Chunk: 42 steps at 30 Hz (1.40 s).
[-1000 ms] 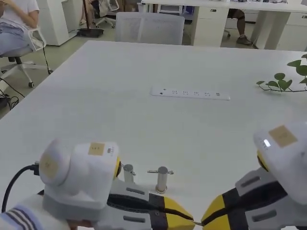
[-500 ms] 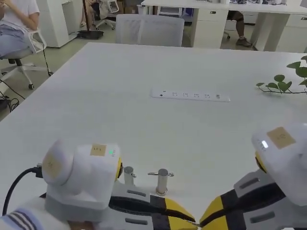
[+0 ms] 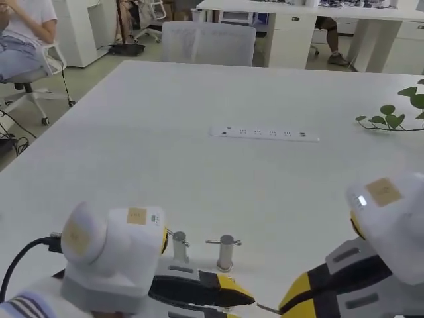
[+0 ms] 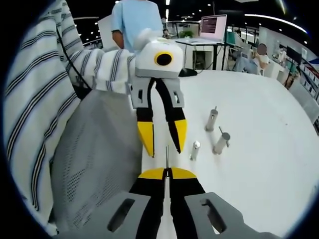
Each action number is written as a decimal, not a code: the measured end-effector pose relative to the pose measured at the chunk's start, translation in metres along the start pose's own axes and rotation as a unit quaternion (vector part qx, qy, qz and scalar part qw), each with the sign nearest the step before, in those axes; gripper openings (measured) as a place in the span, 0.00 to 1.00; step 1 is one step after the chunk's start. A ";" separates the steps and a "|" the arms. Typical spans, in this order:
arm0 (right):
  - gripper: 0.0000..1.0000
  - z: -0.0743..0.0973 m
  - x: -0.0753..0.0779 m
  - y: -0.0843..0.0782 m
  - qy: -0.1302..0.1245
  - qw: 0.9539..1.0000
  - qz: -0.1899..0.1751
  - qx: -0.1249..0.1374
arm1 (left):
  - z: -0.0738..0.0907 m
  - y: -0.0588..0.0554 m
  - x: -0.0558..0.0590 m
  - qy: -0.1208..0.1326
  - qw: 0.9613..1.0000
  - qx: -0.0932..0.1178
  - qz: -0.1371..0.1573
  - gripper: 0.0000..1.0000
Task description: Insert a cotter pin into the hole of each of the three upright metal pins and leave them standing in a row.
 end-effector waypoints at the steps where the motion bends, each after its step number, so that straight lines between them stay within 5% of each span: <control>1: 0.03 0.000 0.000 0.000 0.000 1.000 -0.003 0.000 | 0.001 -0.001 -0.001 0.001 1.000 0.001 0.002 0.23; 13: 0.03 -0.004 0.010 -0.009 -0.029 0.999 -0.040 -0.010 | 0.014 -0.013 -0.021 0.050 0.998 0.007 0.029 0.30; 22: 0.03 -0.009 0.013 -0.014 -0.051 0.996 -0.066 -0.019 | 0.017 -0.014 -0.040 0.081 0.996 0.013 0.023 0.33; 34: 0.03 -0.016 0.015 -0.022 -0.081 0.991 -0.098 -0.039 | 0.010 -0.025 -0.060 0.076 0.997 -0.021 0.000 0.33; 42: 0.03 -0.022 0.016 -0.024 -0.100 0.987 -0.120 -0.043 | 0.005 -0.030 -0.065 0.076 0.997 -0.018 0.010 0.31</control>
Point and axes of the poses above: the centre of the closed fingertips' face, and the gripper's own axes: z roughly backward along the fingers, x roughly to its right, y roughly out of its top, the point moved 4 cm from there along z, roughly backward along the fingers, and after that the axes turned 7 degrees about z, right-handed, at the moved point
